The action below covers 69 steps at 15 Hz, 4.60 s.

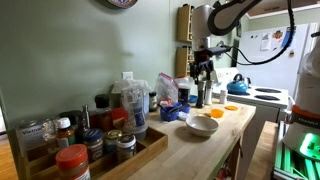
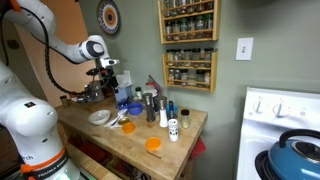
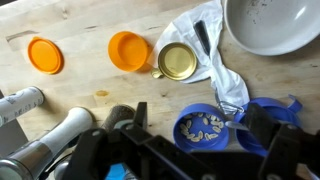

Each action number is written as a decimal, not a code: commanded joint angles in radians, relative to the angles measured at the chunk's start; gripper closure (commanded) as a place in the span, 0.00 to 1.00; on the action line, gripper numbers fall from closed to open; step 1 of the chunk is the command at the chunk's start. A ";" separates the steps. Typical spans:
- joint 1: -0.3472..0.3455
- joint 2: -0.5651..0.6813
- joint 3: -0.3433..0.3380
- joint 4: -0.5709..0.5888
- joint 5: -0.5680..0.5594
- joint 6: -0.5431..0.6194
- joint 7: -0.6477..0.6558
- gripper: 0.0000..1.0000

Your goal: Pick up the black marker and put it in the white bowl

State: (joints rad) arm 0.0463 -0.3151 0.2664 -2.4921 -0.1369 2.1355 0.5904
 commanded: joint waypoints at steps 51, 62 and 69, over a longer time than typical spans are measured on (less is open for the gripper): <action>0.077 0.472 -0.064 0.323 0.160 0.084 -0.777 0.97; 0.107 0.118 -0.101 0.050 0.378 -0.076 -0.937 0.97; 0.105 0.139 -0.151 0.011 0.416 -0.162 -0.977 0.86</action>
State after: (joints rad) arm 0.1403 -0.1767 0.1263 -2.4831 0.2819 1.9754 -0.3889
